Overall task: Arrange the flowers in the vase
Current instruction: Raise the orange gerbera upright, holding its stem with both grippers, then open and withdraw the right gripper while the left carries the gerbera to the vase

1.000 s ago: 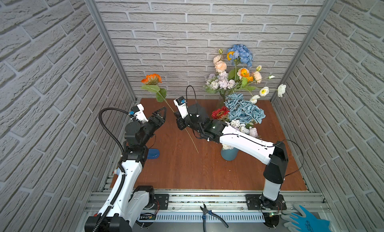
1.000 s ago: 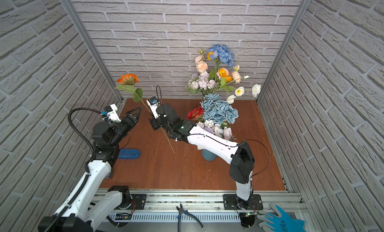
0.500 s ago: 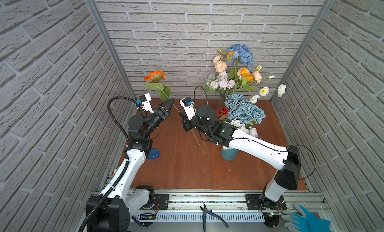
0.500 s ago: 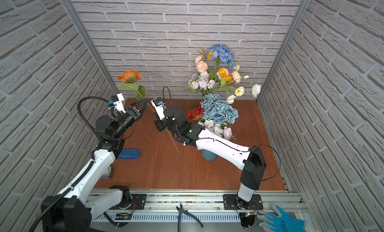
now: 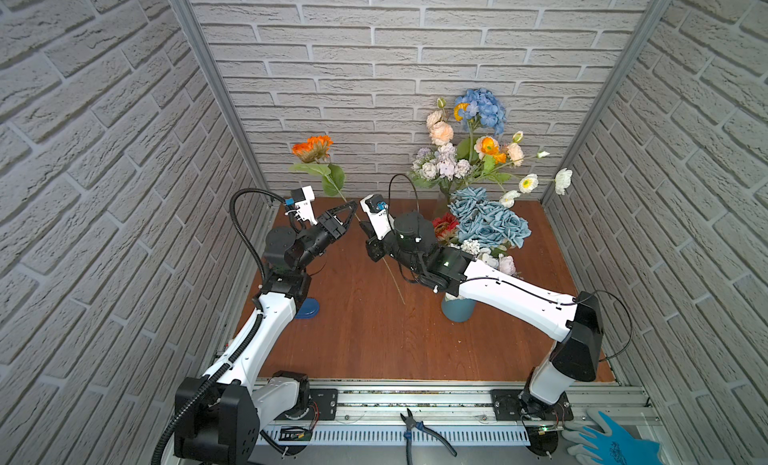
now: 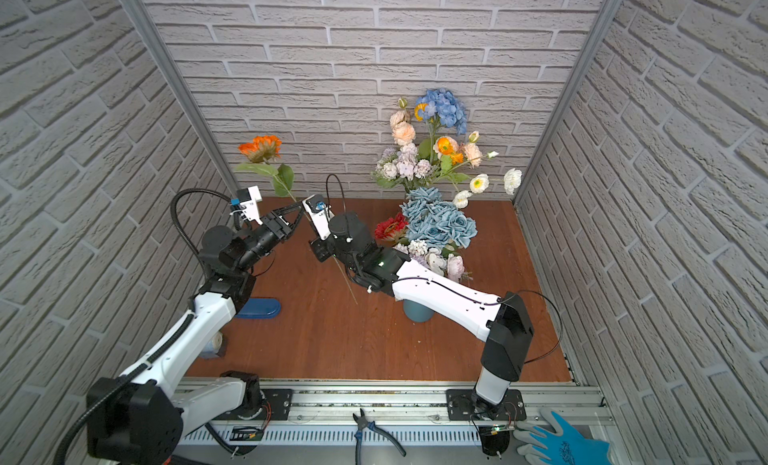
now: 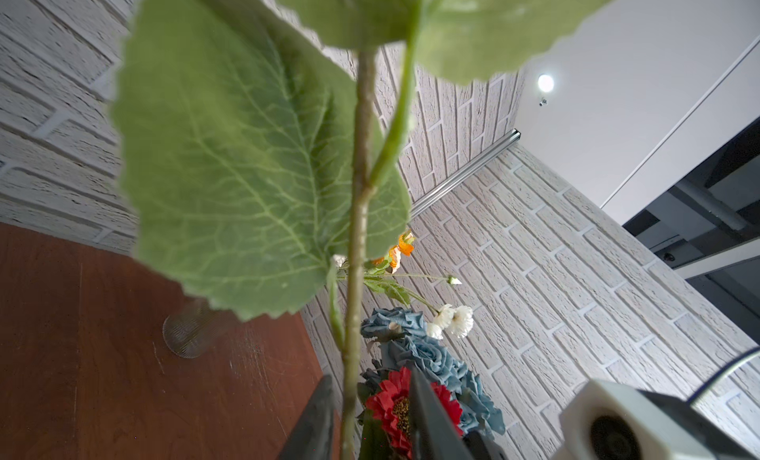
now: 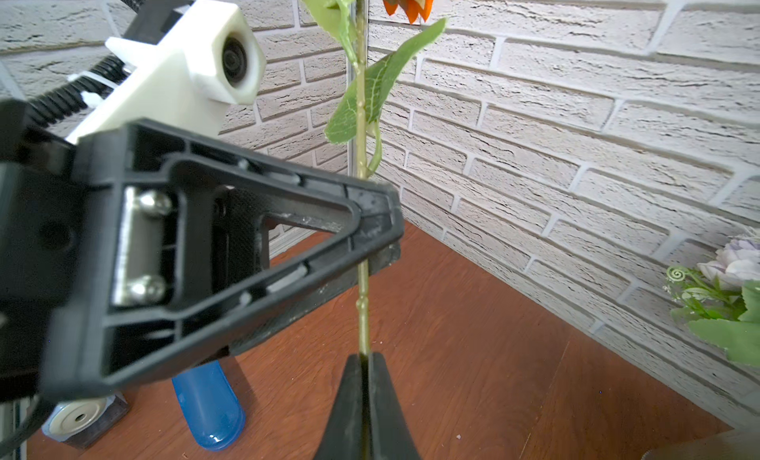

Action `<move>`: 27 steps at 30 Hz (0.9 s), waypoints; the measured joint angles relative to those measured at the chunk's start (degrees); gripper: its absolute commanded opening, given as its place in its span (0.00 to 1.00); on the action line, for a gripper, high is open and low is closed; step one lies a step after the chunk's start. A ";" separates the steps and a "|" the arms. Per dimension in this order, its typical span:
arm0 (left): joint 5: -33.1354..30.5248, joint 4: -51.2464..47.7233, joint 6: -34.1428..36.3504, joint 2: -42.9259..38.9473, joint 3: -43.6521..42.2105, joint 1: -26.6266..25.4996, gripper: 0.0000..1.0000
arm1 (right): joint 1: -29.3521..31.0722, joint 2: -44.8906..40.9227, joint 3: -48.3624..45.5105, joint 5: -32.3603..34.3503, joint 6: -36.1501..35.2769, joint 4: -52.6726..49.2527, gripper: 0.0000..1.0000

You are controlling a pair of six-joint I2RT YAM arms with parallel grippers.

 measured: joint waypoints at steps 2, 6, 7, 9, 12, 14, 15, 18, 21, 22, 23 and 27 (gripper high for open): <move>0.00 -0.20 0.24 0.02 0.00 0.00 0.12 | 0.00 0.00 -0.07 0.00 -0.07 0.31 0.05; -0.04 -0.90 1.07 0.09 0.00 -0.02 0.00 | 0.00 -0.44 -0.63 -0.02 -0.22 1.07 0.06; -0.07 -1.05 1.16 0.09 0.00 -0.02 0.00 | 0.00 -0.57 -0.81 -0.04 -0.22 1.05 0.06; -0.20 -1.38 1.53 0.07 0.00 -0.07 0.00 | 0.00 -0.96 -1.33 -0.15 -0.20 1.16 0.19; -0.90 -2.75 2.89 -0.17 0.00 -0.15 0.00 | 0.00 -2.40 -2.75 -0.61 -0.09 1.03 0.41; -1.51 -3.80 3.96 -0.50 0.00 -0.15 0.00 | 0.00 -4.20 -3.87 -1.11 0.11 0.26 0.50; -1.90 -4.15 4.46 -0.74 0.00 -0.17 0.00 | 0.00 -5.62 -4.57 -1.53 0.28 -0.24 0.53; -2.84 -4.63 5.73 -1.40 -0.02 -0.55 0.00 | -0.24 -10.71 -6.86 -2.78 0.76 -2.12 0.57; -4.20 -4.98 7.10 -2.08 -0.07 -1.97 0.00 | -0.59 -16.87 -8.98 -3.54 1.44 -4.44 0.63; -4.76 -5.01 7.69 -2.38 -0.15 -2.84 0.00 | -0.70 -18.91 -9.70 -3.58 1.70 -5.03 0.67; -5.53 -5.16 8.50 -2.82 -0.26 -4.09 0.00 | -0.76 -21.18 -10.58 -3.52 2.01 -5.68 0.69; -9.25 -5.90 12.74 -5.66 -0.48 -11.41 0.00 | -1.51 -29.59 -13.38 -1.51 2.97 -9.42 0.74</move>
